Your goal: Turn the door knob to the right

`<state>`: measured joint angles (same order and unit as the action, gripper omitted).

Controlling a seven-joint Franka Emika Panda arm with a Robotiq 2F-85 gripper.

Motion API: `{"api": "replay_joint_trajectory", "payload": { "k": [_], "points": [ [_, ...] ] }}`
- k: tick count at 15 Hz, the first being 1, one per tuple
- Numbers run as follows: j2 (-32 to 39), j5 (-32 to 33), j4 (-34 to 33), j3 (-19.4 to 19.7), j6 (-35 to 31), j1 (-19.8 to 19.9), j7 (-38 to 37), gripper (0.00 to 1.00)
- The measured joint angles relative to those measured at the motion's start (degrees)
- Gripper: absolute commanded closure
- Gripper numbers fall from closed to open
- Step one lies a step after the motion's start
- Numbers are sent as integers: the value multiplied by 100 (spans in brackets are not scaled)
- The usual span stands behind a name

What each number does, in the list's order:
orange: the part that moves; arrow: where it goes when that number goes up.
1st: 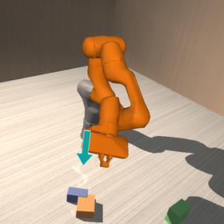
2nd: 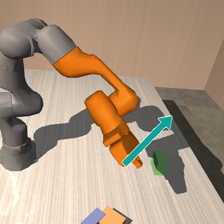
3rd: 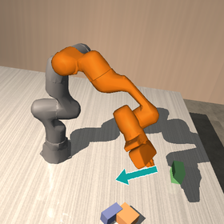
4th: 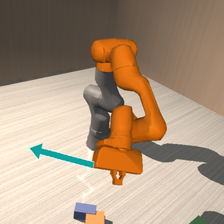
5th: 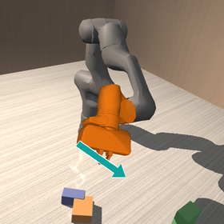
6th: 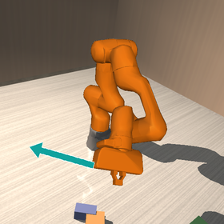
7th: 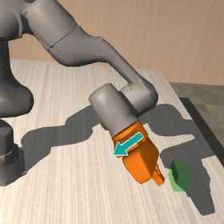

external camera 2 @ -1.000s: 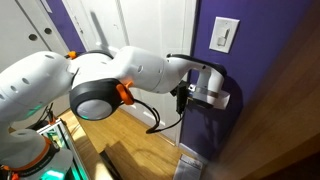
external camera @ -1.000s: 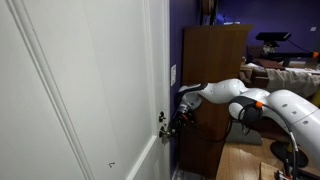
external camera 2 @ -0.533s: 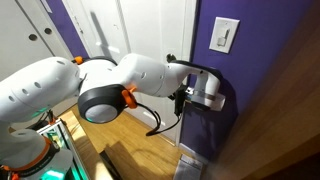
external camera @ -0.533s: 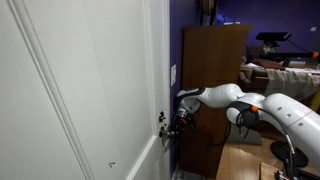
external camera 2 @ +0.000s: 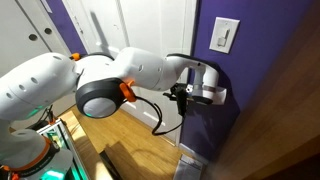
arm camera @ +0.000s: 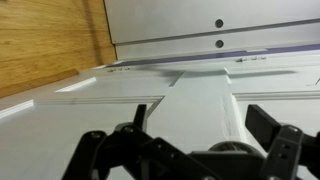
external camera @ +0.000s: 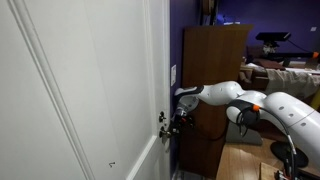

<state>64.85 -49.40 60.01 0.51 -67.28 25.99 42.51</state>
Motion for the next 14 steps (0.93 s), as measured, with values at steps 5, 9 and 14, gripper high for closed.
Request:
{"api": "replay_joint_trajectory", "payload": {
  "k": [5,9,14],
  "points": [
    [-874,396,613,178,-348,-65,788,0],
    [-1862,841,1534,408,-1096,-366,1377,0],
    [-3107,1496,2808,449,-2627,-777,1467,0]
  ]
}}
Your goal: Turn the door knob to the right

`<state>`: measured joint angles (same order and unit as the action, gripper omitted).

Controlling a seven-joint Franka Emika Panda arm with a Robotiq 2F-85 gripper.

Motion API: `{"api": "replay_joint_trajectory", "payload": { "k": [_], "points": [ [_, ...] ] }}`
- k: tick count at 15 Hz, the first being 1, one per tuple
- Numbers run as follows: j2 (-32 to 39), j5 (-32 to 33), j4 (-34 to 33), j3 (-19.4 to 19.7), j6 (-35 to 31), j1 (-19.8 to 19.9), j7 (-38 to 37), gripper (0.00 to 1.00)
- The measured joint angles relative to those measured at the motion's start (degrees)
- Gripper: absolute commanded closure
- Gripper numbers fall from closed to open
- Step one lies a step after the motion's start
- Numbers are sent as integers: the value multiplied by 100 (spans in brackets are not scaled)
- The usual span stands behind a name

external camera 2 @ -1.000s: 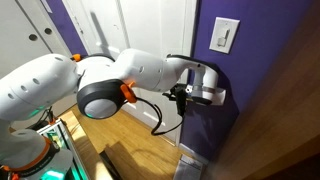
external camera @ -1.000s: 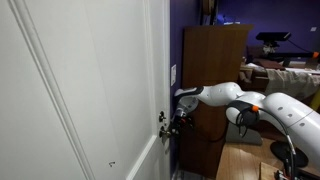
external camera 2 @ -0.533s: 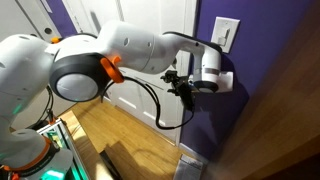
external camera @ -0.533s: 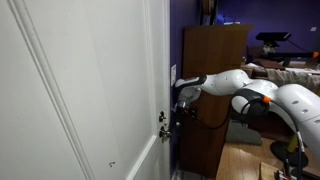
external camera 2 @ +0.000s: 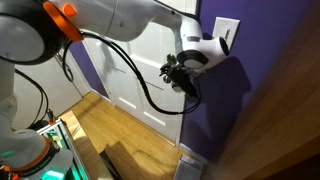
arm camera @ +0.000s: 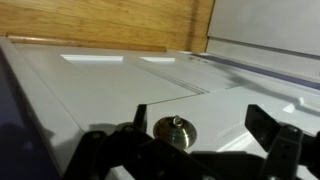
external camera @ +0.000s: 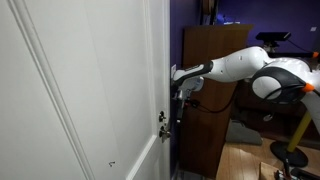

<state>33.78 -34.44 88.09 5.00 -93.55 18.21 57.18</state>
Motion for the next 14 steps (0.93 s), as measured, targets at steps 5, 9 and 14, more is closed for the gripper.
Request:
{"api": "replay_joint_trajectory", "payload": {
  "k": [5,9,14],
  "points": [
    [-1206,973,1366,-1,-1461,-466,-340,0],
    [-2296,1926,2503,-7,-1982,-836,-1436,0],
    [-3837,2568,3964,-141,-2527,-1214,-3083,0]
  ]
}}
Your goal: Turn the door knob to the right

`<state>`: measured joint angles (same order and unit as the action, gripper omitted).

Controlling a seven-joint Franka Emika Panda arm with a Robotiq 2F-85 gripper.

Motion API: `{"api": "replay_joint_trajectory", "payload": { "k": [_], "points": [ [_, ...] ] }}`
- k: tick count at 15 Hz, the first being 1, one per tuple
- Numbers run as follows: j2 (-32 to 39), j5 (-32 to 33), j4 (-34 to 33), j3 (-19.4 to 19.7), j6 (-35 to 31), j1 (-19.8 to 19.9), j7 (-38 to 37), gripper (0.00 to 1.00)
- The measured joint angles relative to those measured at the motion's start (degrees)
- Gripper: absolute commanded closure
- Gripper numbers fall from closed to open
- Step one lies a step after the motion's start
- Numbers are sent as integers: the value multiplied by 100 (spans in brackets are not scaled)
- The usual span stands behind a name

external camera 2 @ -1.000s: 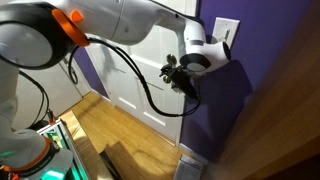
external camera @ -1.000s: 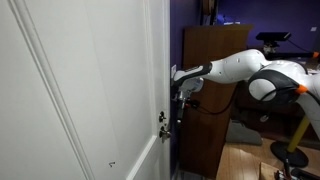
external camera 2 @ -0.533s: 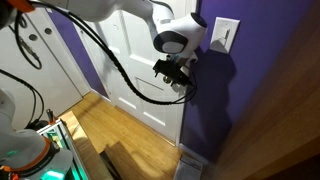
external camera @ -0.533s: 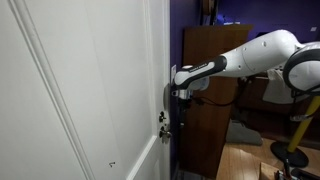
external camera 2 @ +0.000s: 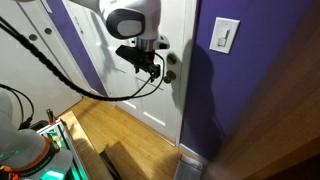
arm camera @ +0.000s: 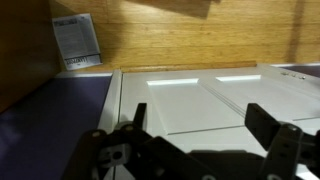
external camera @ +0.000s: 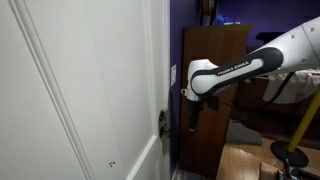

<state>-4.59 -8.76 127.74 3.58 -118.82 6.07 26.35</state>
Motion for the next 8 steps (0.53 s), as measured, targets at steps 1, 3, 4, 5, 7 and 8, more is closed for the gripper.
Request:
{"api": "replay_joint_trajectory", "payload": {
  "k": [1,3,4,5,7,8],
  "points": [
    [-319,162,276,-50,-2,-63,-290,0],
    [-964,497,805,-184,9,-179,-829,0],
    [-1236,645,1006,-243,60,-230,-991,0],
    [-1473,755,1161,-289,170,-279,-1055,0],
    [-1832,880,1347,-313,424,-391,-1009,0],
    [-1933,900,1399,-313,459,-415,-993,0]
  ]
}}
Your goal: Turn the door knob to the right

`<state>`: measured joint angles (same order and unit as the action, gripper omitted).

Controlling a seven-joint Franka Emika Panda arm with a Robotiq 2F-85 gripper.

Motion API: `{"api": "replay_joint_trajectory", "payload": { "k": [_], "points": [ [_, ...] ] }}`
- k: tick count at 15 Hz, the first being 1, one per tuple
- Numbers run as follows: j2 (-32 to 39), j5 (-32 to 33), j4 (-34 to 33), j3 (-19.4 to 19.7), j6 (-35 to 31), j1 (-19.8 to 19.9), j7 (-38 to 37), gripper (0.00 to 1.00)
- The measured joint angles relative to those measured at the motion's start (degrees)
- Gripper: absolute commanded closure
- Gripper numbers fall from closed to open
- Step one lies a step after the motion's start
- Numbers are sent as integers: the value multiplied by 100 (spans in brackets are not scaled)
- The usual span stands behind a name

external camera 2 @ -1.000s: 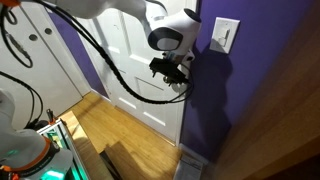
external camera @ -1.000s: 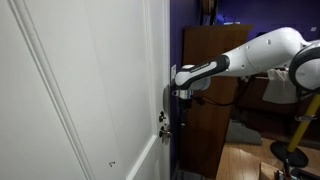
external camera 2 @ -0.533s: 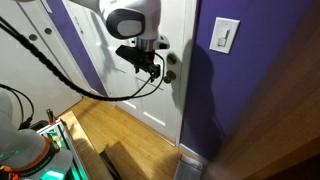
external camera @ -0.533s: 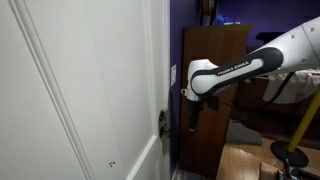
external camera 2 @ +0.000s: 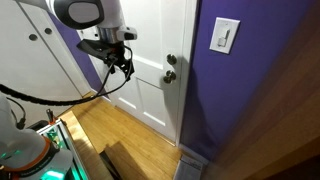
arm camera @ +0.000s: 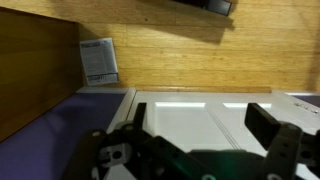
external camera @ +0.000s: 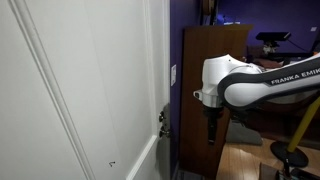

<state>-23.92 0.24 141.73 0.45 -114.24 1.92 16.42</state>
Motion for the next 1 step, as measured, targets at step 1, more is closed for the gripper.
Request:
{"api": "replay_joint_trajectory", "payload": {
  "k": [1],
  "points": [
    [-51,7,28,0,2,-3,21,0]
  ]
}}
